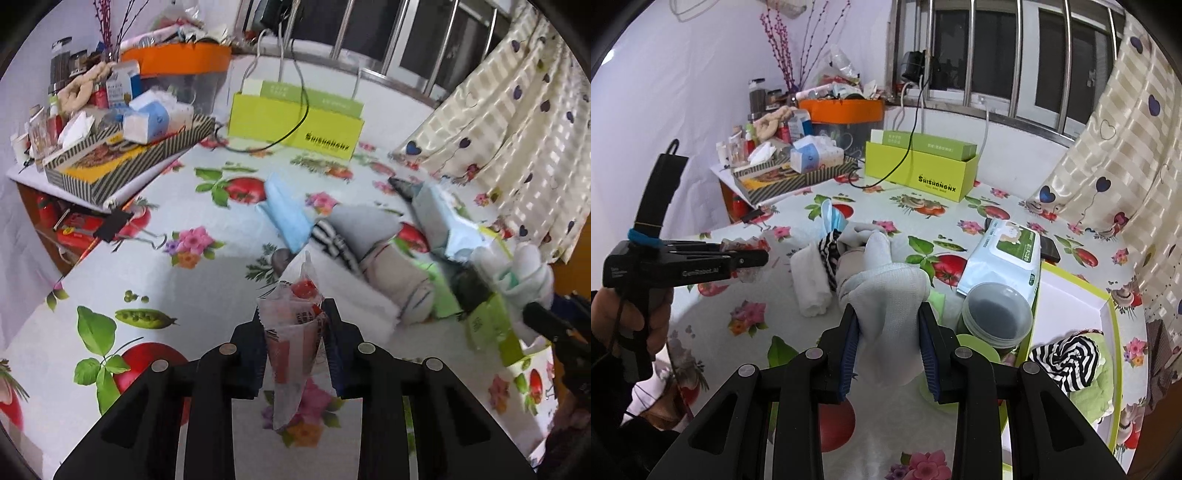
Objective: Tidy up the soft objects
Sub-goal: 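Carry the white sock toward the tray with the right tool while the left holds the bag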
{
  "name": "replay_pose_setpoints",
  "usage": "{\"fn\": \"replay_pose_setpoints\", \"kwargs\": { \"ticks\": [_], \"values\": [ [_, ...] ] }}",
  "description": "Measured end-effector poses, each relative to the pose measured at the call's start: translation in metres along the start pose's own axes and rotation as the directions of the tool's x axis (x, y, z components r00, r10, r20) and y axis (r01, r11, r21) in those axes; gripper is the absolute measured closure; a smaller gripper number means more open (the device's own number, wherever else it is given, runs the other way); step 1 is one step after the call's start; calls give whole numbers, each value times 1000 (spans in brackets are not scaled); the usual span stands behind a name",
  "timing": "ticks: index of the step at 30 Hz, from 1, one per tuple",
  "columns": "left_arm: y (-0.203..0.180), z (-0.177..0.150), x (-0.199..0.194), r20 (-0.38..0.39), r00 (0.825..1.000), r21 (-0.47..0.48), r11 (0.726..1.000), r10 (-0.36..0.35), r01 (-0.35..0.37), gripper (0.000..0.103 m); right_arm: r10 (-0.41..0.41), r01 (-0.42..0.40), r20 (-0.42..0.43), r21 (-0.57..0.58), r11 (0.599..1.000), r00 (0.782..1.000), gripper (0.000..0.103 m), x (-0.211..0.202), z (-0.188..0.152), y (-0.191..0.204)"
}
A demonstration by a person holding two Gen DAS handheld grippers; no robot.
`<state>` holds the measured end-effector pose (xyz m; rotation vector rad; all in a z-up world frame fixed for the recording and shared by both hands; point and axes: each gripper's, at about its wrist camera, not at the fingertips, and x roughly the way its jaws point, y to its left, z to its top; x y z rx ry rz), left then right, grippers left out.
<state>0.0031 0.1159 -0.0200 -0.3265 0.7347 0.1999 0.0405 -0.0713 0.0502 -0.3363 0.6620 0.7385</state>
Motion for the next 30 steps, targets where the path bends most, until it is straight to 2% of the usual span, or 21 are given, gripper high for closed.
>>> {"fn": "replay_pose_setpoints", "kwargs": {
  "ticks": [15, 30],
  "values": [
    [-67, 12, -17, 45, 992, 111, 988, -115, 110, 75, 6, -9, 43, 69, 998, 999, 73, -15, 0, -19],
    [-111, 25, -9, 37, 987, 173, 974, -154, 145, 75, -31, 24, 58, 124, 992, 998, 73, -21, -2, -54]
  ]
}}
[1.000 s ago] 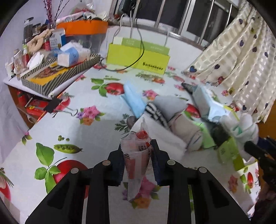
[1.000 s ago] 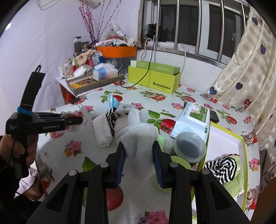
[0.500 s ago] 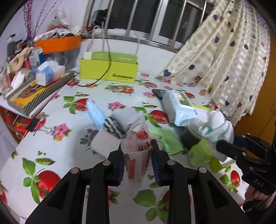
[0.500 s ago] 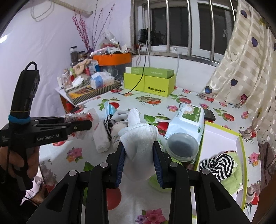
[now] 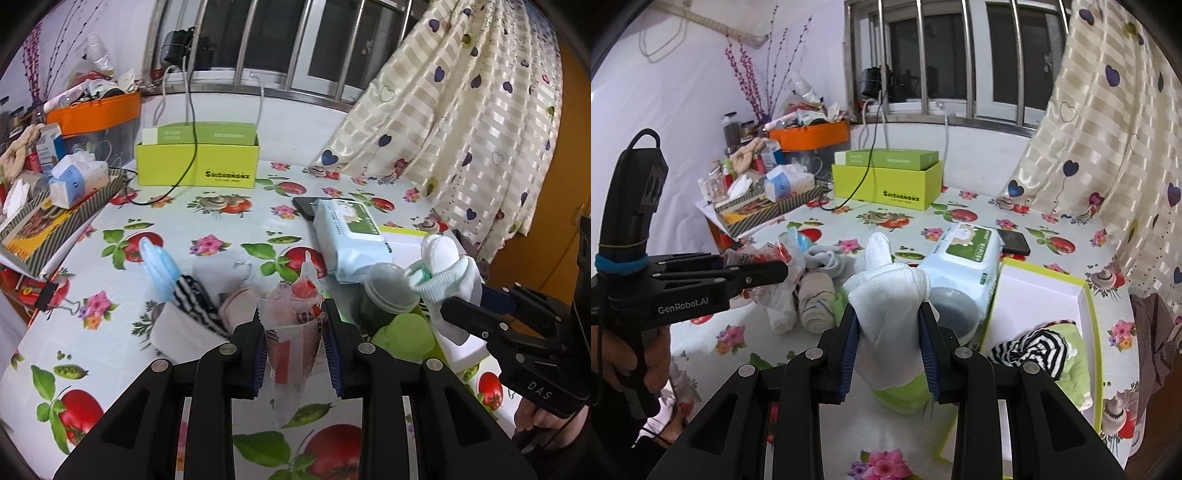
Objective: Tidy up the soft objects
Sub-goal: 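Carry the white sock toward the tray with the right tool while the left holds the bag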
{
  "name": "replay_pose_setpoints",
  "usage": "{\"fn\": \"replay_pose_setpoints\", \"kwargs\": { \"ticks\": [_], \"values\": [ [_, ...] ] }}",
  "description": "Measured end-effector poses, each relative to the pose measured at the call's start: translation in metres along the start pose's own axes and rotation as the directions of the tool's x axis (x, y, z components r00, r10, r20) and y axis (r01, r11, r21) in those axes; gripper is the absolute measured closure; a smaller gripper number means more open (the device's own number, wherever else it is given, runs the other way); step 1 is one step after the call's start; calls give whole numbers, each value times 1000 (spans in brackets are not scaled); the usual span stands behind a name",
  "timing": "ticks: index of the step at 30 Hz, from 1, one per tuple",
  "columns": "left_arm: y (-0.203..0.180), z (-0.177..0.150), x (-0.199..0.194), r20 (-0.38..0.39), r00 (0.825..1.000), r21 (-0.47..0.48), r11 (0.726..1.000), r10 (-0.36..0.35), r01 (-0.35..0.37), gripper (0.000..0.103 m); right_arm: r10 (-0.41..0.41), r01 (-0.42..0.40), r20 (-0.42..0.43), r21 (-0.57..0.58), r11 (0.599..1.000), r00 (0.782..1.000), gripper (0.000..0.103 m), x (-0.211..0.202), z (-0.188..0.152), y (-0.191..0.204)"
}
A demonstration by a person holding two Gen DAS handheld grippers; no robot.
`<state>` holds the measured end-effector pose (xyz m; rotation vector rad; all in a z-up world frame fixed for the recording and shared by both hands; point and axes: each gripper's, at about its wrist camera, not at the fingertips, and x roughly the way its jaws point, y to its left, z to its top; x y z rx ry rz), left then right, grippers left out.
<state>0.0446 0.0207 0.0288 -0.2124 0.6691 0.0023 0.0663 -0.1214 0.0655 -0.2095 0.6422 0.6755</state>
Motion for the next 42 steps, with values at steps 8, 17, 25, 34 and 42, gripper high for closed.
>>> {"fn": "replay_pose_setpoints", "kwargs": {
  "ticks": [8, 17, 25, 34, 42],
  "values": [
    [-21, 8, 10, -6, 1000, 28, 999, -17, 18, 75, -23, 22, 18, 30, 999, 1000, 73, -8, -1, -23],
    [-40, 13, 20, -19, 999, 53, 998, -33, 34, 75, -61, 59, 31, 62, 996, 998, 73, -17, -4, -50],
    [-55, 18, 25, -22, 999, 75, 996, -49, 51, 75, -94, 90, 40, 91, 992, 995, 73, -24, -6, -71],
    [-74, 27, 31, -16, 997, 102, 992, -76, 78, 75, -145, 139, 40, 133, 981, 989, 73, -28, -8, -105],
    [-98, 38, 42, -23, 993, 140, 983, -119, 121, 75, -173, 167, 18, 185, 968, 985, 73, -24, -15, -135]
  ]
}}
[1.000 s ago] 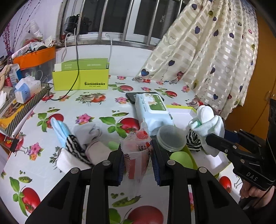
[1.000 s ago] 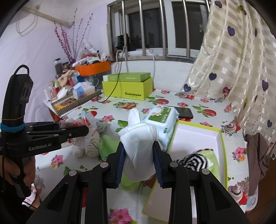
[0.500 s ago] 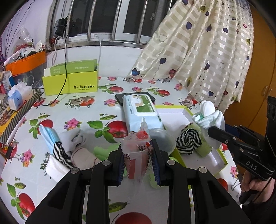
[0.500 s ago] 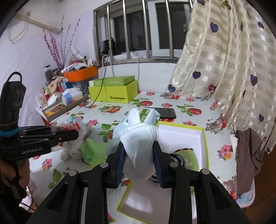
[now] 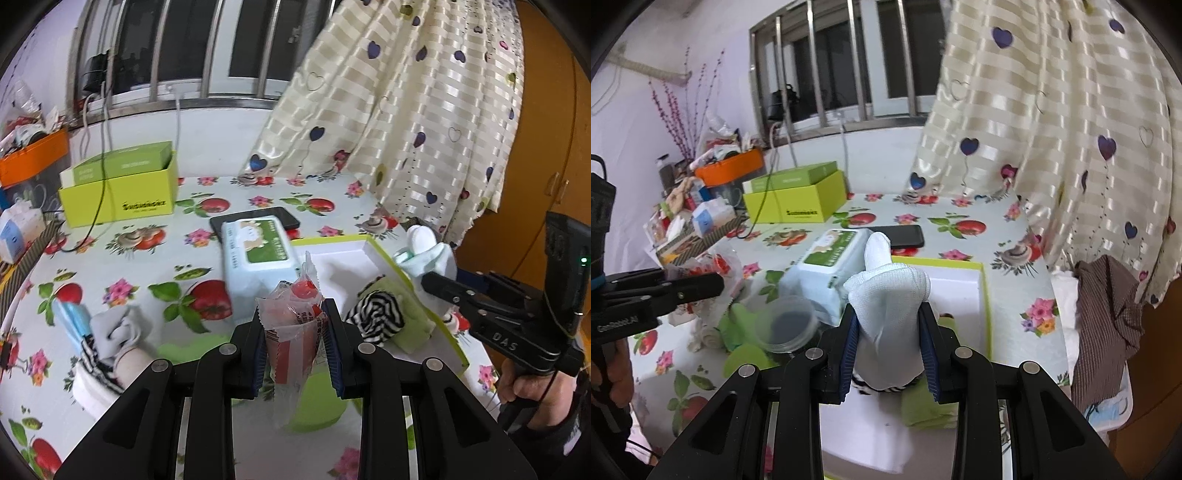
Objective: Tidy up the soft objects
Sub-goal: 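Carry the white sock toward the tray with the right tool while the left holds the bag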
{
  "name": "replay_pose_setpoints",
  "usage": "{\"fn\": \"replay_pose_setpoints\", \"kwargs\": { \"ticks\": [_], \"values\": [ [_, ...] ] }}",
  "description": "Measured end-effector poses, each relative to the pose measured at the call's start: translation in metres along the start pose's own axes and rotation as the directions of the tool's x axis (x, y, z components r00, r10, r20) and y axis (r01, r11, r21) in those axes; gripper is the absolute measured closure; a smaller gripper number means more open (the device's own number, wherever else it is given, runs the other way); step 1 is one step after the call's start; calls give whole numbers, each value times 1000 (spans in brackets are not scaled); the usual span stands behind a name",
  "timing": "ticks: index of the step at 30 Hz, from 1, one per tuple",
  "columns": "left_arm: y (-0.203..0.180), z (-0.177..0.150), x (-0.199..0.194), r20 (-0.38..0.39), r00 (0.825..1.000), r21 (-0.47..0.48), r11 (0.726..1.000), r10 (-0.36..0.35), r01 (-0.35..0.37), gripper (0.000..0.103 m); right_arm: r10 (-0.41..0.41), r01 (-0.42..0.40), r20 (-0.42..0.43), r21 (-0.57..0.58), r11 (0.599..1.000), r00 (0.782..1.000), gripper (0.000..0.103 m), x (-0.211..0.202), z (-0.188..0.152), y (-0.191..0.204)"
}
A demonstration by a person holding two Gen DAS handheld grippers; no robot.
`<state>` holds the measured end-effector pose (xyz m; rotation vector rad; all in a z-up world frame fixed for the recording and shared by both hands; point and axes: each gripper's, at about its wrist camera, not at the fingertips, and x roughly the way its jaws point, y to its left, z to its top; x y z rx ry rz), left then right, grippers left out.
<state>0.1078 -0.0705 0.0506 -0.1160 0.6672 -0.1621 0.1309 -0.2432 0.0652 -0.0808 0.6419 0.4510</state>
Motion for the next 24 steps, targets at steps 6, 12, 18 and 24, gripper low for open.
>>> {"fn": "replay_pose_setpoints", "kwargs": {
  "ticks": [6, 12, 18, 24],
  "values": [
    [-12, 9, 14, -12, 1000, 16, 1000, -27, 27, 75, -18, 20, -30, 36, 999, 999, 73, 15, 2, -26],
    [-22, 18, 29, -30, 999, 34, 999, -35, 36, 75, -20, 24, -76, 48, 999, 997, 73, 40, 10, -44],
    [-31, 24, 44, -54, 998, 52, 998, -37, 40, 75, -13, 20, -125, 55, 998, 992, 73, 69, 18, -59],
    [-38, 28, 57, -78, 996, 68, 997, -35, 41, 75, -24, 44, -174, 116, 992, 984, 66, 97, 16, -80]
  ]
}}
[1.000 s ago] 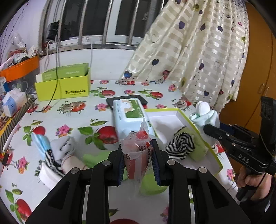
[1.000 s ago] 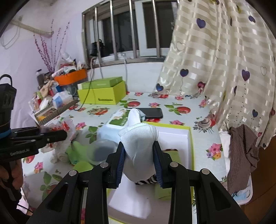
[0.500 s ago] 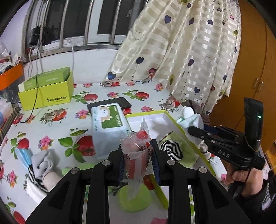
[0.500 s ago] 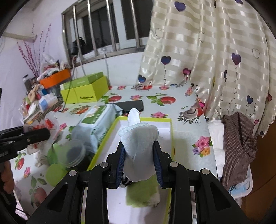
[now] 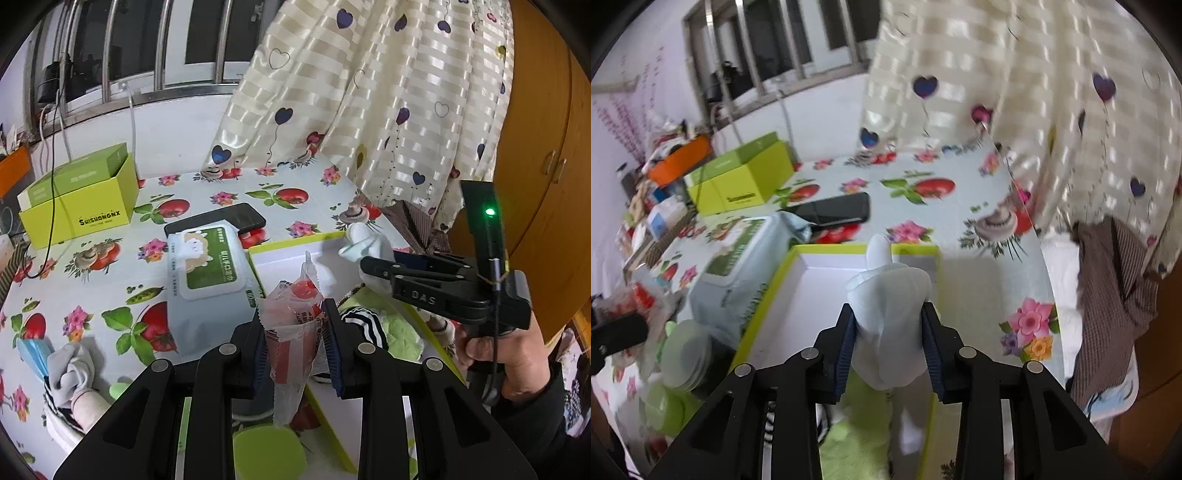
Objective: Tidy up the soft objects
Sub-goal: 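Carry the white sock toward the tray with the right tool while the left holds the bag, then lower the white sock into the tray and open the right tool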
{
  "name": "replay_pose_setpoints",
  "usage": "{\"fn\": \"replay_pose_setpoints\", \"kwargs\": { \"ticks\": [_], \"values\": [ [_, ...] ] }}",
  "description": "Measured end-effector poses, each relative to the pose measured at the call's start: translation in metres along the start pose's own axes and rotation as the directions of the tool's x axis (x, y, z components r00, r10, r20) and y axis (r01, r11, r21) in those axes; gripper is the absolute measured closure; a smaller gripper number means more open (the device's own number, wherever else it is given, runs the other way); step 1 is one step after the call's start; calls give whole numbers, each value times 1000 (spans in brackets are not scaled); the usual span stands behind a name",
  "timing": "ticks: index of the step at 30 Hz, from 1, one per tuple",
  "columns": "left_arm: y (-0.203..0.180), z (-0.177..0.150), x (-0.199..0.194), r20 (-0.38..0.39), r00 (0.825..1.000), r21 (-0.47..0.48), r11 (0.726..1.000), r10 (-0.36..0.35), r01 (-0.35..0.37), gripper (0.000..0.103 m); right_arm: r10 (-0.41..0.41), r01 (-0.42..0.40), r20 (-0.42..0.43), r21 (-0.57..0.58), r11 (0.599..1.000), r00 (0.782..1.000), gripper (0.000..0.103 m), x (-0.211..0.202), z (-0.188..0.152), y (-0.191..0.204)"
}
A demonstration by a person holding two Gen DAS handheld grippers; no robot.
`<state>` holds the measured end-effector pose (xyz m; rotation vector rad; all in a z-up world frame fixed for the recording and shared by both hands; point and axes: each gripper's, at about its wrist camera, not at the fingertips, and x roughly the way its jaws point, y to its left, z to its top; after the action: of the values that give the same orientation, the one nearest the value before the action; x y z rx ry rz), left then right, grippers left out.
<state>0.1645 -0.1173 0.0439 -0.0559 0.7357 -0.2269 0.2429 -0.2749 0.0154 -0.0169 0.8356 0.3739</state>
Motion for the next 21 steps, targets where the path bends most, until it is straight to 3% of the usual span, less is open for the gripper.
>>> {"fn": "replay_pose_setpoints", "kwargs": {
  "ticks": [3, 8, 21],
  "values": [
    [-4, 3, 8, -17, 1000, 9, 1000, 4, -4, 75, 9, -9, -1, 19, 1000, 1000, 57, 1, -3, -5],
    [-7, 7, 23, -51, 999, 14, 1000, 6, -6, 75, 22, -22, 24, 16, 1000, 999, 50, -4, -5, -5],
    [-16, 17, 57, -119, 993, 15, 1000, -14, 15, 74, 76, -78, 46, 29, 997, 996, 50, -10, -9, -9]
  ]
}}
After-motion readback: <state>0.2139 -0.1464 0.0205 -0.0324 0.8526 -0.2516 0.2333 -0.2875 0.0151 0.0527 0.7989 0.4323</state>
